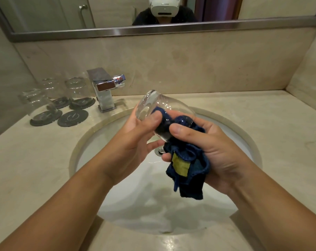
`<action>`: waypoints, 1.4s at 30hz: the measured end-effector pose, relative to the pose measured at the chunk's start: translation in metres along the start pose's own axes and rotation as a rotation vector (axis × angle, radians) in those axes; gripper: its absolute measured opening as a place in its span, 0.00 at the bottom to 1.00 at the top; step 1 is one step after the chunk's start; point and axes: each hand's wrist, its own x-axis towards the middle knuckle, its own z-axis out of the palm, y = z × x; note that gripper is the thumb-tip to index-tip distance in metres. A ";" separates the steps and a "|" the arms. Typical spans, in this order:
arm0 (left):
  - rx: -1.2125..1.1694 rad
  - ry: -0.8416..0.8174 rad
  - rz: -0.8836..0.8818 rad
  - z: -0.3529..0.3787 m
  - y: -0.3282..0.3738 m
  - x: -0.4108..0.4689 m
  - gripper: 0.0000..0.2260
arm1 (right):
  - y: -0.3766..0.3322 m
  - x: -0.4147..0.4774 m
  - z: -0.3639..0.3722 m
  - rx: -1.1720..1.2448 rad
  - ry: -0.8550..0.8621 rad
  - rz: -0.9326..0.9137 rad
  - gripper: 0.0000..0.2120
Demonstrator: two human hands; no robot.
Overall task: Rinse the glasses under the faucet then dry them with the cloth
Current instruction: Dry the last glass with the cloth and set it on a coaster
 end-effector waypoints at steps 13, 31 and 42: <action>0.069 0.283 -0.003 0.005 -0.009 0.008 0.33 | 0.002 0.007 -0.006 0.088 0.099 0.016 0.17; 0.265 0.558 0.115 -0.039 0.027 0.000 0.40 | 0.009 0.029 0.035 -0.511 0.371 -0.254 0.07; 0.631 0.764 0.021 -0.132 0.035 -0.045 0.33 | 0.031 0.071 0.092 -0.981 0.126 -0.347 0.09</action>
